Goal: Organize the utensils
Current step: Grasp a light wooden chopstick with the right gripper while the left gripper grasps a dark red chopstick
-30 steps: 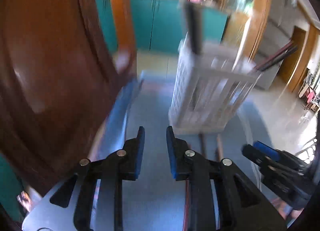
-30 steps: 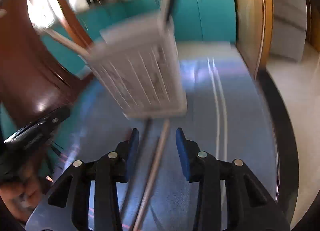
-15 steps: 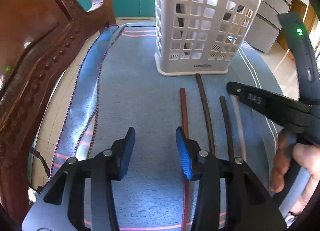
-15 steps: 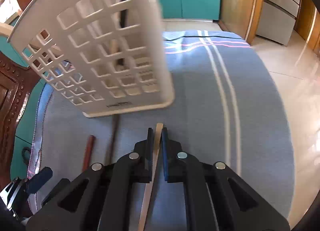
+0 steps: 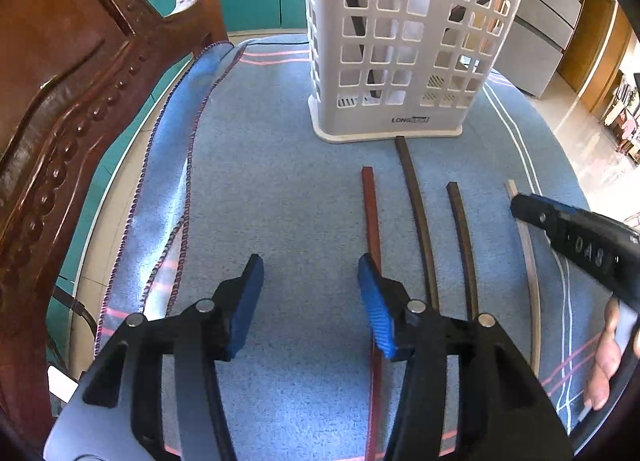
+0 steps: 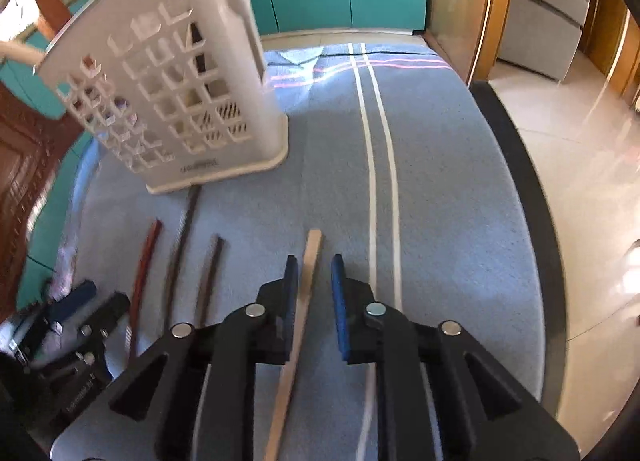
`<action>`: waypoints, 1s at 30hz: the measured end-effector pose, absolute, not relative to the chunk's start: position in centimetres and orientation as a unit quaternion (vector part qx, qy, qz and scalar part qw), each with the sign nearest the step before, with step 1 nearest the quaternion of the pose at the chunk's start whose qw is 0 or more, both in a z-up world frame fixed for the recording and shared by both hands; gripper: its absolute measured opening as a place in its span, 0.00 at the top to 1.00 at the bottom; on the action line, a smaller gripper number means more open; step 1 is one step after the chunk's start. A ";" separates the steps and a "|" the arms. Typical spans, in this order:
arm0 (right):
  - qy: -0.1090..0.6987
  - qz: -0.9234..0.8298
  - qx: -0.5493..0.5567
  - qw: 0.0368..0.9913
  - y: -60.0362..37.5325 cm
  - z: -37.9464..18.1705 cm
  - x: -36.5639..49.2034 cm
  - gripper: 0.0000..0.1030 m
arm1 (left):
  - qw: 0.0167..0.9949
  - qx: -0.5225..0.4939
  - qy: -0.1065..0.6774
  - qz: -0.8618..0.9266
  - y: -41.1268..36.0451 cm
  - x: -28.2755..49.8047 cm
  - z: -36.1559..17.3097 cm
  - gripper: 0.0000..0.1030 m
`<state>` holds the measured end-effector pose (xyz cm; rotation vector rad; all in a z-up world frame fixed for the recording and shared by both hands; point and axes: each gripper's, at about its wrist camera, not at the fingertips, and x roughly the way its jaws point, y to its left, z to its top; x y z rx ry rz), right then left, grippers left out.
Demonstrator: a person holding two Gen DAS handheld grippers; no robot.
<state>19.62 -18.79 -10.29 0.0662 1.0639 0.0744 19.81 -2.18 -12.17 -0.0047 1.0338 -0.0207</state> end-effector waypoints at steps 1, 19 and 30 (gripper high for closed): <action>0.509 0.034 0.023 0.860 -18.7 -10.2 19.3 0.81 | 0.869 -0.003 0.494 -0.010 -2.2 20.0 -12.3 0.49; 0.536 0.062 -0.049 0.841 -16.9 -10.1 17.4 0.80 | 0.870 0.009 0.493 -0.001 -2.7 21.4 -12.9 0.44; 0.531 0.056 -0.063 0.843 -16.1 -10.5 17.0 0.71 | 0.878 0.022 0.478 -0.007 -3.9 20.7 -11.7 0.44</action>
